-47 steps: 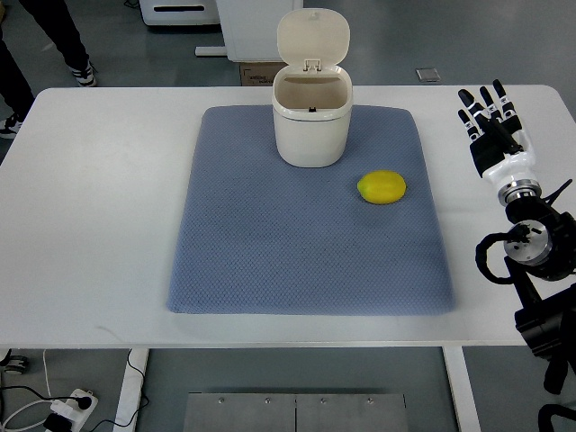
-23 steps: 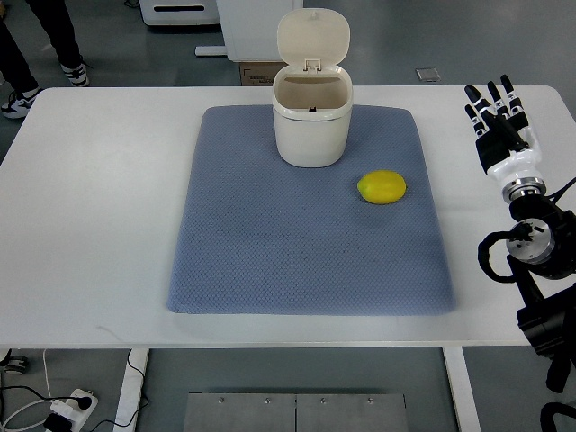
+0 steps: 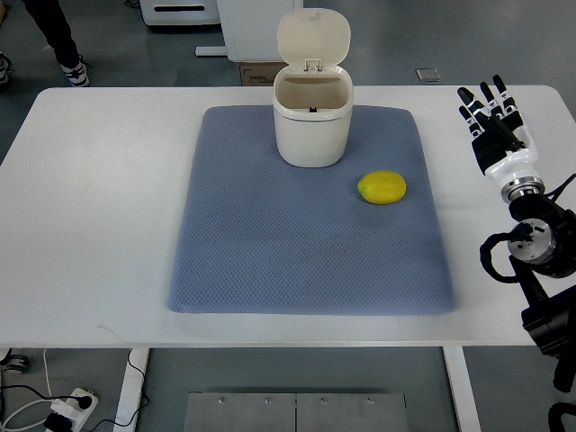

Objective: Put lemon in trash with right hand

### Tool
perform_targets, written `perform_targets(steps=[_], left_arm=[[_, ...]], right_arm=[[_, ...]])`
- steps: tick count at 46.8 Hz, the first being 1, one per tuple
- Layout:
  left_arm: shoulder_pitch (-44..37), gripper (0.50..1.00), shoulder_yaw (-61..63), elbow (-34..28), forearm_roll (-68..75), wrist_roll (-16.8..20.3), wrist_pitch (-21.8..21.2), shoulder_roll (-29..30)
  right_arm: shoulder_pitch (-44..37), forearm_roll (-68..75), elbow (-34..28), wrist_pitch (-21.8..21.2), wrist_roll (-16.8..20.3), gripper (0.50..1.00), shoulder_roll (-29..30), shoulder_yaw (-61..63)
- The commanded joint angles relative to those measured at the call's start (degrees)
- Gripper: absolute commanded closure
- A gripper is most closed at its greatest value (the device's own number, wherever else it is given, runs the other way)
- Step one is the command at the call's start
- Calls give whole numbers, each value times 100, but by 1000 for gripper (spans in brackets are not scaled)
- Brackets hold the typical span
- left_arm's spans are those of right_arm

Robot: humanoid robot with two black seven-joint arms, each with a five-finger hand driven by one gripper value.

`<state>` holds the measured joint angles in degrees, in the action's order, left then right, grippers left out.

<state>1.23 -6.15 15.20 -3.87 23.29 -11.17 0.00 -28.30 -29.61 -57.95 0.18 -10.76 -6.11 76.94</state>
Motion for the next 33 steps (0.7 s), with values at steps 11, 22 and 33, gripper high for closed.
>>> perform_targets(steps=[11,22,33], left_arm=[[0,500,0,0,1,0,1,0],[0,500,0,0,1,0,1,0],[0,500,0,0,1,0,1,0]], right_arm=[[79,-36,3,-264,109,502,-171,-135],[176,-360,3,-299,4,502,-259,-205],[176,-906,73,-299,-479,505,-504,-828]])
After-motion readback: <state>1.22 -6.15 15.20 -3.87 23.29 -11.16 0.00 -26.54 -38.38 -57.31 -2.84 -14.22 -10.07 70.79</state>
